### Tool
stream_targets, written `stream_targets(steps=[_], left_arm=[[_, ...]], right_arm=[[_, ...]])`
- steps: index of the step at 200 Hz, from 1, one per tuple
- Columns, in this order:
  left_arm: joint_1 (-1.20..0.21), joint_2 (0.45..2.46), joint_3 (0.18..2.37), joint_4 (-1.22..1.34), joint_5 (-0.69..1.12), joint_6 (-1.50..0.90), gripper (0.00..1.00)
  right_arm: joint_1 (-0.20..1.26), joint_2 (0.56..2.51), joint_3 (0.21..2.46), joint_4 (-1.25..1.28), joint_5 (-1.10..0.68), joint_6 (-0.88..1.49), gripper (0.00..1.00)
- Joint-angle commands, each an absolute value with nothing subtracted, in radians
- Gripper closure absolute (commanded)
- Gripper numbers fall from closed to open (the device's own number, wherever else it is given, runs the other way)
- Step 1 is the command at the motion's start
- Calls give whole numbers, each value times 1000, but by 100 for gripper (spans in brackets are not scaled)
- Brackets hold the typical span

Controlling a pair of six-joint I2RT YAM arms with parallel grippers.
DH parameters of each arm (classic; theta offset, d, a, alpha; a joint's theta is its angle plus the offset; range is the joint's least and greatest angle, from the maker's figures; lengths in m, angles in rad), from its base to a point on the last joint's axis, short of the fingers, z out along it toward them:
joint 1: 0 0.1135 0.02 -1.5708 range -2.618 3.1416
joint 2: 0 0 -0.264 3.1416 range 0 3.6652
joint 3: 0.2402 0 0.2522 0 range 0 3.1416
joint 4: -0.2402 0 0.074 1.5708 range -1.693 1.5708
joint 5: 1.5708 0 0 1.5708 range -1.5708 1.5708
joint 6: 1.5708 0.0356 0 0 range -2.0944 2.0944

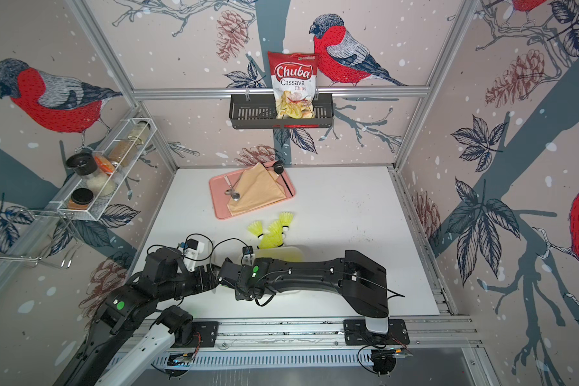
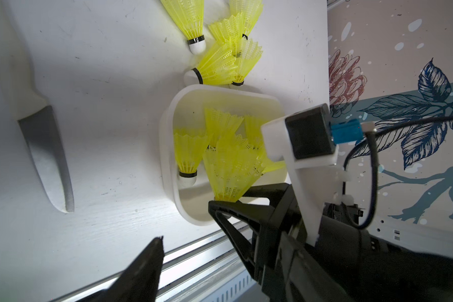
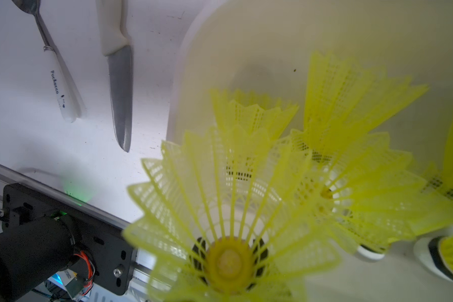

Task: Put the shuttlecocks into the storage box
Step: Place the shuttlecock in the storage box.

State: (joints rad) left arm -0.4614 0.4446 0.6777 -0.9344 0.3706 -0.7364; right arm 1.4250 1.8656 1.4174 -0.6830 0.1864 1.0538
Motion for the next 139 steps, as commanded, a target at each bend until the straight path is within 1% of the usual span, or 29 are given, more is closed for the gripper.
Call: stream_targets(steps=[1, 38, 94, 139], left_arm=[[-461, 438, 673, -954, 384, -744, 28], [-462, 438, 668, -950, 386, -748, 28], [-461, 442, 660, -932, 391, -755, 28], [-461, 447, 655, -919, 393, -756, 28]], right_arm=[[1419, 1880, 1427, -674, 193, 1065, 79], [1414, 1894, 1428, -672, 178, 1055, 79], [1408, 1920, 1442, -695, 176, 1042, 61], [1414, 1912, 1445, -717, 169, 1040, 58]])
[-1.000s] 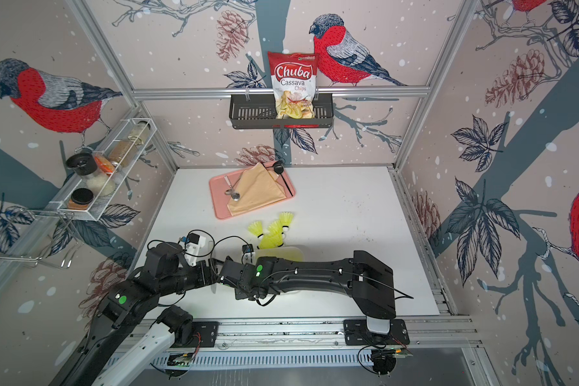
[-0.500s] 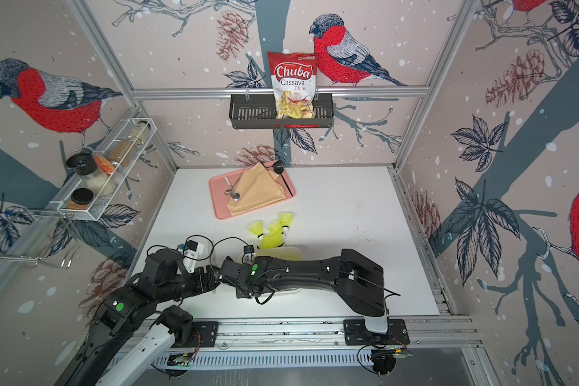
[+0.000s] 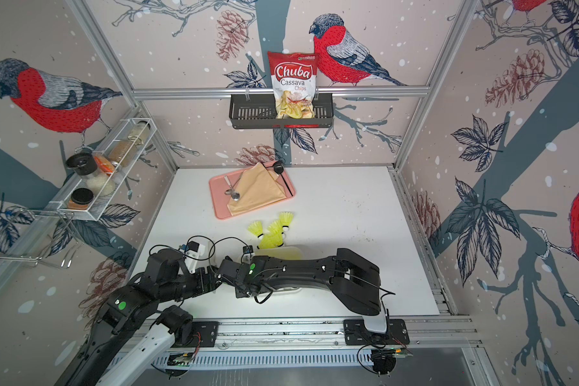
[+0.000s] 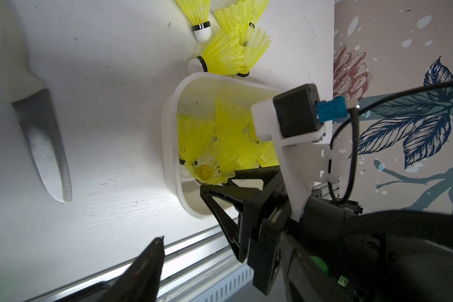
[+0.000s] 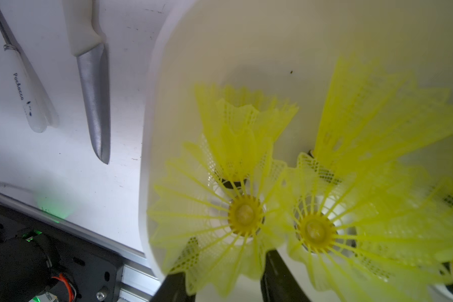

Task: Put the shuttlecocks into the storage box
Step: Place the shuttlecock in the storage box.

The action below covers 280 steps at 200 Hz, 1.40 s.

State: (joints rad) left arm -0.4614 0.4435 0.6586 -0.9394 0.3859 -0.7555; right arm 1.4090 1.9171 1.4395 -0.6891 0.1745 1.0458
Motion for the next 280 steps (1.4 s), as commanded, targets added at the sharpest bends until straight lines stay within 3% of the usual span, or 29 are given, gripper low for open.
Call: stream_targets(steps=[1, 84, 280], left_arm=[[-461, 448, 655, -918, 394, -757, 28], [-462, 456, 650, -900, 397, -761, 29], [-462, 475, 633, -880, 410, -758, 32]], right_arm=[[1414, 1912, 1445, -718, 169, 1040, 58], [1385, 1904, 1418, -697, 141, 1054, 68], [1391, 1820, 1442, -746, 139, 1085, 66]])
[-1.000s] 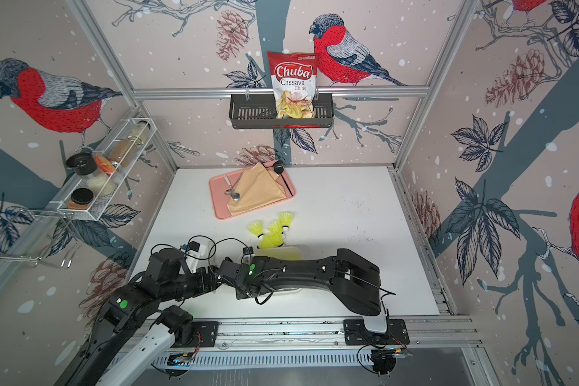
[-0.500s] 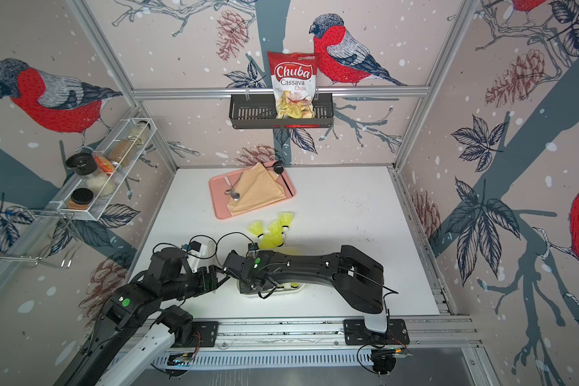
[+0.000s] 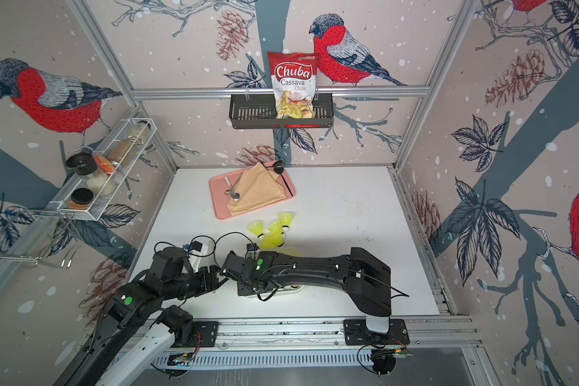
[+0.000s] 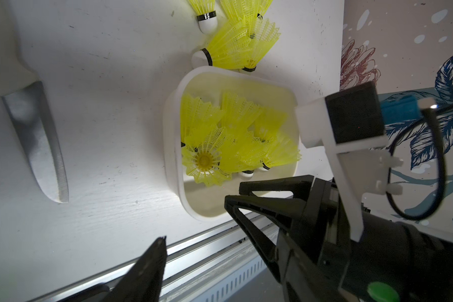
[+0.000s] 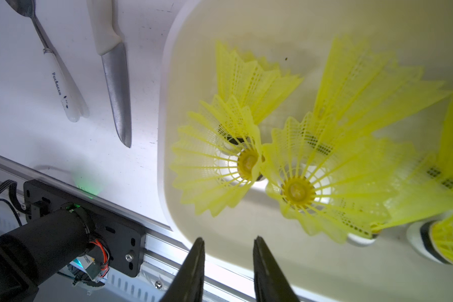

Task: Put the shuttlecocks into the storage box
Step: Place the shuttlecock in the storage box.

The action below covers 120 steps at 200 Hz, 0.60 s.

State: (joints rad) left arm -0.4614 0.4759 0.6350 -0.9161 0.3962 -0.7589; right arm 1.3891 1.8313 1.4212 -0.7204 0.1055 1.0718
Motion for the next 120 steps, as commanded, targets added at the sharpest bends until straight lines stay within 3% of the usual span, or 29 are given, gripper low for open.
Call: stream_targets(steps=[1, 71, 120], left_arm=[[-462, 475, 633, -879, 410, -758, 32], [-461, 522, 683, -840, 413, -775, 33], [-461, 676, 783, -723, 411, -793, 32]], right_arm=[[1391, 1820, 1443, -747, 140, 1085, 66], [1358, 1776, 1498, -827, 206, 1080, 64], [1240, 1718, 1513, -883, 226, 1012, 61]])
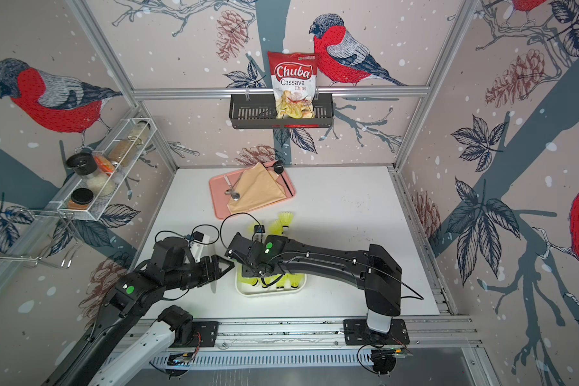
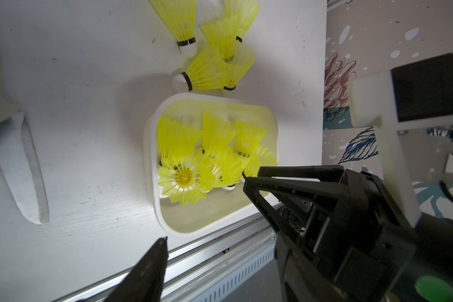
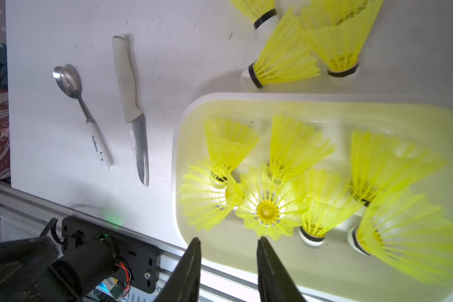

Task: Put the shuttlecocks into the storage box
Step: Place the shuttlecock in the storage box, then pick up the shuttlecock at the center of the board.

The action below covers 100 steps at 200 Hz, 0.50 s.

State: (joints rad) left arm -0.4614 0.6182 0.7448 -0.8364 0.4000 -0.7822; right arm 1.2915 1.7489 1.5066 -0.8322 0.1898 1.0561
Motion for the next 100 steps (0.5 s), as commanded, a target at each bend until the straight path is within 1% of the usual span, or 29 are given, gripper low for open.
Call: stream_targets(steps=[1, 57, 100], left_arm=[[-461, 678, 785, -720, 412, -794, 32], [-456, 888, 847, -561, 403, -835, 32], [-449, 1040, 875, -486, 405, -828, 32]], right_arm=[[1236, 1716, 1513, -884, 225, 1010, 61], [1023, 1668, 1490, -875, 165, 884, 58], [892, 1694, 1443, -796, 93, 761, 57]])
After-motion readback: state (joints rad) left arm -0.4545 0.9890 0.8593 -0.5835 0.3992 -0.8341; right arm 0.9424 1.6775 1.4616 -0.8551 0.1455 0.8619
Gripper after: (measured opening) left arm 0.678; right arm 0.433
